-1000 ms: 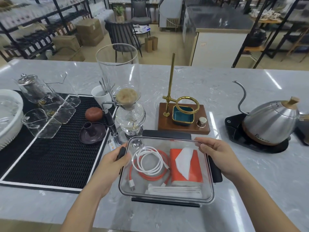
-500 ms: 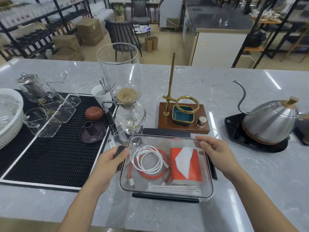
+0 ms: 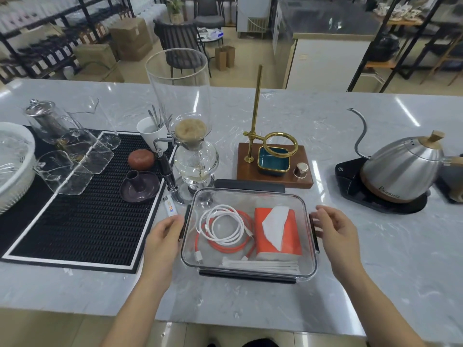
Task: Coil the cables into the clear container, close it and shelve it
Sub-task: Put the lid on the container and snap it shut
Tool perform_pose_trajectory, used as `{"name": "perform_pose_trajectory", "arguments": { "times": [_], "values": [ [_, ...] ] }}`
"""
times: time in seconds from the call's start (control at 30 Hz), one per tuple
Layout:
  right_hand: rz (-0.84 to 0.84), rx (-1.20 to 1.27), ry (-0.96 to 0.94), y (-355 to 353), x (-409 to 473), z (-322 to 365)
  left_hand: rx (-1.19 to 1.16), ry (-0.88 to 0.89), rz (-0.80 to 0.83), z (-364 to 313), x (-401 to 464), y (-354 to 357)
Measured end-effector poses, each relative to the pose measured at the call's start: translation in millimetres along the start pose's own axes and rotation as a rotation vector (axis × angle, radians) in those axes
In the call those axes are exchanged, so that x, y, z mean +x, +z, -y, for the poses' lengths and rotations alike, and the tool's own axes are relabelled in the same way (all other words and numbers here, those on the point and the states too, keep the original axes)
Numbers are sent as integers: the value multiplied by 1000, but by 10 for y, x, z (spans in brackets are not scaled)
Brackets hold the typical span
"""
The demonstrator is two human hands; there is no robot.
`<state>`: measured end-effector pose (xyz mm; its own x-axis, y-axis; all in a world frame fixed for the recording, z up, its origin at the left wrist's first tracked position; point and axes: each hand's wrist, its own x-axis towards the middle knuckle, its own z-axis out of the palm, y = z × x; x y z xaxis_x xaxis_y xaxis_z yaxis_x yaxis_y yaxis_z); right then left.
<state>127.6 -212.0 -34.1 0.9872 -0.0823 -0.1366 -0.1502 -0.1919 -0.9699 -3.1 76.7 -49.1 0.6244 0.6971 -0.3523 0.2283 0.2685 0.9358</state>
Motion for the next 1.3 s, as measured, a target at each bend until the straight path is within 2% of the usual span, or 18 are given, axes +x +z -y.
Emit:
{"name": "perform_pose_trajectory", "arguments": {
  "times": [0.1, 0.17, 0.27, 0.33, 0.4, 0.47, 0.77, 1.0, 1.3],
  "values": [
    [-124, 116, 76, -214, -347, -104, -83, -73, -10, -21, -262, -103],
    [-115, 143, 165, -321, -601, -218, -81, -124, 29, -58, -506, -141],
    [61, 206, 404, -286, -926, -325, -62, -185, 116, -75, -781, -131],
    [232, 218, 474, -192, -1096, -299, -59, -200, 102, -61, -871, -106],
    [329, 226, 429, -113, -1215, -230, -59, -216, 88, -40, -916, -97],
    [344, 224, 373, -49, -1272, -157, -60, -231, 102, -8, -951, -93],
    [227, 285, 423, 37, -1317, -49, -135, -287, 92, 80, -1025, -27],
    [222, 224, 358, 57, -1335, -103, -131, -281, 102, 84, -1023, -11],
    [259, 121, 286, 25, -1290, -116, -104, -185, 120, 123, -1001, -24]
  ]
}}
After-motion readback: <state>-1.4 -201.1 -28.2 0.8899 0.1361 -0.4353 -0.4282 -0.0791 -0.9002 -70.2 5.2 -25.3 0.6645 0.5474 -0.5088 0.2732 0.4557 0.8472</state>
